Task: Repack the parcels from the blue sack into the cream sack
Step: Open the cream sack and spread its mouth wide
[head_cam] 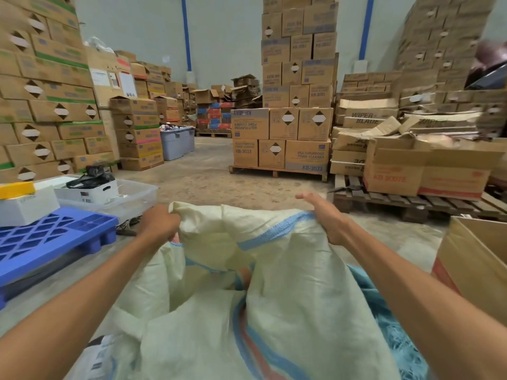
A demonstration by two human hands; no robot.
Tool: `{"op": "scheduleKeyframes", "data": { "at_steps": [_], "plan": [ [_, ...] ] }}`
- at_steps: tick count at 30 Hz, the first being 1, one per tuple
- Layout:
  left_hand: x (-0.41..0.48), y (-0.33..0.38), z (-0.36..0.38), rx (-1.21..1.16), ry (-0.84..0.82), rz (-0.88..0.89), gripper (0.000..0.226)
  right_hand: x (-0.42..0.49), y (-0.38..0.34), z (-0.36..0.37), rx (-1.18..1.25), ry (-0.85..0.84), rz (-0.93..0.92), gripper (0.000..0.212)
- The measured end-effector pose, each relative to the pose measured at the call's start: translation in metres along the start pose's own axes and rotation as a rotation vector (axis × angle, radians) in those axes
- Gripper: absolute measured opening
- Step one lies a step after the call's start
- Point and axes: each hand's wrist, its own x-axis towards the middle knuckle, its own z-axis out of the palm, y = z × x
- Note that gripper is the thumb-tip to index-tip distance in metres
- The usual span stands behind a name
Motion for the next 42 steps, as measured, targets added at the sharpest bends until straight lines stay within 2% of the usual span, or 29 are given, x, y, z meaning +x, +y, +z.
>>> {"op": "scheduleKeyframes", "data": {
  "at_steps": [2, 4, 5, 7, 8, 11, 13, 16, 19, 20, 22, 23, 24, 26, 27, 29, 31, 35, 38, 40, 42],
  "plan": [
    [0.002, -0.003, -0.001, -0.048, -0.015, -0.067, 0.021, -0.012, -0.007, 0.009, -0.125, -0.165, -0.118, 0.053],
    [0.008, -0.007, -0.001, -0.166, -0.027, -0.130, 0.021, -0.016, -0.008, 0.019, -0.363, -0.287, -0.211, 0.056],
    [0.012, -0.010, -0.001, -0.220, -0.039, -0.156, 0.018, -0.019, -0.008, 0.027, -0.572, -0.306, -0.242, 0.056],
    [0.016, -0.016, 0.000, -0.293, -0.052, -0.199, 0.009, -0.015, 0.001, 0.039, -1.019, -0.207, -0.286, 0.054],
    [0.018, -0.018, 0.001, -0.320, -0.065, -0.210, 0.012, -0.012, 0.009, 0.044, -1.136, -0.136, -0.336, 0.046],
    [0.016, -0.018, 0.004, -0.365, -0.120, -0.237, 0.015, -0.008, 0.024, 0.054, -1.370, 0.139, -0.541, 0.020],
    [0.011, -0.014, 0.008, -0.388, -0.158, -0.246, 0.014, -0.003, 0.024, 0.058, -1.471, 0.369, -0.498, 0.019],
    [0.001, -0.008, 0.019, -0.416, -0.204, -0.227, 0.015, 0.000, 0.014, 0.070, -1.230, 0.520, -0.153, 0.027],
    [-0.009, -0.007, 0.033, -0.451, -0.263, -0.204, 0.017, 0.003, 0.000, 0.079, -0.604, 0.606, 0.114, 0.027],
    [-0.010, -0.007, 0.036, -0.459, -0.280, -0.210, 0.021, 0.008, -0.002, 0.079, -0.370, 0.602, 0.192, 0.027],
    [-0.011, -0.008, 0.040, -0.450, -0.272, -0.212, 0.022, 0.014, -0.005, 0.079, 0.068, 0.471, 0.328, 0.030],
    [-0.010, -0.009, 0.041, -0.439, -0.253, -0.208, 0.021, 0.013, -0.008, 0.080, 0.135, 0.364, 0.340, 0.030],
    [-0.008, -0.009, 0.041, -0.415, -0.224, -0.205, 0.021, 0.012, -0.008, 0.079, 0.078, 0.272, 0.298, 0.029],
    [-0.006, -0.011, 0.037, -0.329, -0.150, -0.186, 0.022, 0.004, -0.010, 0.071, -0.166, 0.199, 0.243, 0.026],
    [-0.005, -0.014, 0.035, -0.277, -0.119, -0.169, 0.023, -0.001, -0.012, 0.066, -0.278, 0.146, 0.267, 0.025],
    [-0.004, -0.018, 0.027, -0.183, -0.072, -0.152, 0.021, -0.006, -0.010, 0.047, -0.428, -0.070, 0.371, 0.025],
    [-0.004, -0.019, 0.020, -0.118, -0.042, -0.146, 0.016, -0.009, -0.003, 0.023, -0.379, -0.264, 0.471, 0.028],
    [0.003, -0.019, 0.020, -0.039, -0.043, -0.139, 0.019, -0.004, 0.016, 0.002, -0.084, -0.332, 0.472, 0.034],
    [0.010, -0.017, 0.017, -0.049, -0.058, -0.153, 0.022, -0.004, 0.011, -0.004, 0.070, -0.561, 0.469, 0.062],
    [0.014, -0.020, 0.015, -0.121, -0.073, -0.189, 0.015, -0.006, 0.005, -0.005, -0.029, -0.596, 0.417, 0.057],
    [0.018, -0.026, 0.014, -0.215, -0.112, -0.242, 0.015, -0.005, 0.003, 0.000, -0.300, -0.518, 0.315, 0.053]
  ]
}}
